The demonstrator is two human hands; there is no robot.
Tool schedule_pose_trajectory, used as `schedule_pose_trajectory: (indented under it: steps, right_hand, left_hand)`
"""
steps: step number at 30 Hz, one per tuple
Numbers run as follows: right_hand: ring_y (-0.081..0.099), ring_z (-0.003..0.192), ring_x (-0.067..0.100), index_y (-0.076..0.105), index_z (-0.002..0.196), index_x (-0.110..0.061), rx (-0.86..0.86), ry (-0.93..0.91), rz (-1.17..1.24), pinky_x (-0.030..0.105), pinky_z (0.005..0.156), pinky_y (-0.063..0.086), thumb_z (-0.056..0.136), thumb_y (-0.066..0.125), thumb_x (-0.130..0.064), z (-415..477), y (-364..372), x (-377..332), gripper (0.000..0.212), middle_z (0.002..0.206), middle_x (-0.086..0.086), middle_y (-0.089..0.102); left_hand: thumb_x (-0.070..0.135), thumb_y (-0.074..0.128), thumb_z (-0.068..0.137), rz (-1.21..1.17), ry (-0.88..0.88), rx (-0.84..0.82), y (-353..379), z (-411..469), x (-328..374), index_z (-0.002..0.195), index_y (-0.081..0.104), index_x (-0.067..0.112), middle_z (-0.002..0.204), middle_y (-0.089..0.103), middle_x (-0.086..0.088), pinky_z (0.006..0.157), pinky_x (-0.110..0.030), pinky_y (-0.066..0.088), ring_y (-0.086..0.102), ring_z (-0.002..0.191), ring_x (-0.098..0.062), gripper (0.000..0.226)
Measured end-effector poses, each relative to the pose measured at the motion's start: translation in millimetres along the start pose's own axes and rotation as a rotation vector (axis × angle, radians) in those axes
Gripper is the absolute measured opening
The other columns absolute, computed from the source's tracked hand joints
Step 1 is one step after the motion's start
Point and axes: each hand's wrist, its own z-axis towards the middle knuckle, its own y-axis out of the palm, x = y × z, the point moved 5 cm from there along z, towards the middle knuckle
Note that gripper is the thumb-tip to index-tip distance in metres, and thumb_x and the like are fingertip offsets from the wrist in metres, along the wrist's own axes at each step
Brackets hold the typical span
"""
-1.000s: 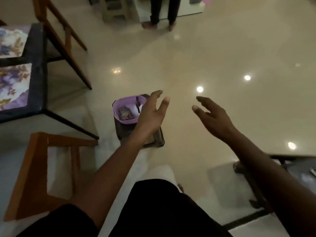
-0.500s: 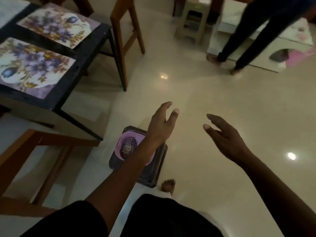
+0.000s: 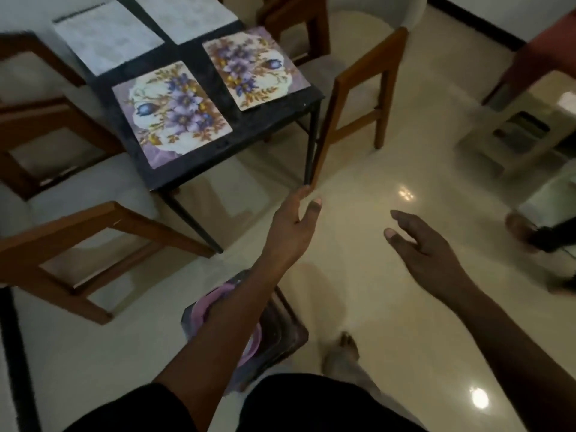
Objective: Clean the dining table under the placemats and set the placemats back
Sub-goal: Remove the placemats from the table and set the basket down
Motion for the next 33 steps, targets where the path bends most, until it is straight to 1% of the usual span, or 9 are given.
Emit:
schedule_pose_trajectory:
  steps: [7,13,17,19,21,25,29,31,33]
  right_hand:
    - [0.049,0.136,0.004,0.053,0.148,-0.037,-0.212,-0.176,-0.059,0.029,0.109,0.045,0.100,0.060,-0.050,129,-25,-31,0.050,0.154,-0.013,0.051]
    - [0.043,0.132,0.000,0.048,0.150,-0.037,-0.342,-0.312,-0.109,0.018,0.101,0.035,0.101,0.058,-0.050,217,-7,-77,0.052,0.155,-0.014,0.047]
    - [0.045,0.127,-0.011,0.048,0.151,-0.038,-0.406,-0.357,-0.125,0.026,0.106,0.042,0.100,0.058,-0.054,280,10,-104,0.054,0.151,-0.016,0.049]
    - [0.052,0.108,-0.025,0.048,0.151,-0.036,-0.446,-0.371,-0.150,0.022,0.096,0.046,0.101,0.058,-0.053,311,21,-119,0.054,0.140,-0.016,0.054]
    - [0.055,0.095,-0.028,0.049,0.151,-0.032,-0.476,-0.375,-0.152,0.014,0.084,0.045,0.101,0.058,-0.050,342,37,-137,0.054,0.132,-0.012,0.058]
    - [0.054,0.108,-0.018,0.048,0.153,-0.033,-0.539,-0.396,-0.144,0.003,0.074,0.046,0.102,0.059,-0.048,396,73,-174,0.054,0.154,-0.013,0.048]
    - [0.045,0.144,0.008,0.047,0.152,-0.032,-0.630,-0.400,-0.100,0.029,0.110,0.044,0.101,0.061,-0.049,438,115,-203,0.056,0.160,-0.006,0.046]
    - [0.043,0.146,0.013,0.047,0.153,-0.031,-0.674,-0.390,-0.107,0.036,0.115,0.043,0.100,0.060,-0.051,461,136,-217,0.058,0.160,-0.007,0.045]
    - [0.043,0.145,0.012,0.046,0.153,-0.030,-0.710,-0.410,-0.102,0.037,0.116,0.042,0.100,0.060,-0.051,482,157,-229,0.058,0.160,-0.008,0.045]
  left_hand:
    - [0.053,0.051,0.106,-0.052,-0.084,0.279,7,46,15,0.154,0.047,0.031,0.159,0.050,0.006,0.119,-0.041,0.042,0.049,0.142,-0.011,0.053]
    - [0.049,0.051,0.107,-0.084,-0.110,0.460,-18,95,18,0.153,0.048,0.026,0.157,0.051,0.002,0.116,-0.040,0.045,0.050,0.141,-0.017,0.052]
    - [0.048,0.051,0.107,-0.104,-0.152,0.544,-41,148,16,0.155,0.047,0.024,0.158,0.050,0.003,0.113,-0.032,0.041,0.049,0.142,-0.014,0.054]
    - [0.049,0.051,0.107,-0.128,-0.180,0.558,-54,175,15,0.156,0.045,0.026,0.159,0.048,0.005,0.112,-0.031,0.040,0.048,0.142,-0.012,0.055]
    - [0.049,0.051,0.107,-0.136,-0.186,0.573,-71,200,18,0.156,0.045,0.025,0.157,0.049,0.005,0.105,-0.028,0.043,0.049,0.140,-0.013,0.055]
    - [0.047,0.052,0.107,-0.123,-0.181,0.628,-105,236,19,0.150,0.050,0.028,0.150,0.055,0.001,0.098,-0.030,0.048,0.055,0.132,-0.014,0.047]
    - [0.039,0.052,0.109,-0.132,-0.211,0.715,-141,256,14,0.148,0.051,0.027,0.141,0.057,0.009,0.100,-0.027,0.046,0.056,0.124,-0.006,0.042]
    - [0.035,0.052,0.110,-0.145,-0.230,0.761,-162,268,8,0.143,0.053,0.028,0.130,0.058,0.015,0.094,-0.023,0.047,0.058,0.111,0.005,0.034]
    - [0.037,0.052,0.109,-0.170,-0.267,0.791,-181,279,-1,0.142,0.052,0.029,0.130,0.059,0.013,0.095,-0.026,0.049,0.058,0.113,0.000,0.034]
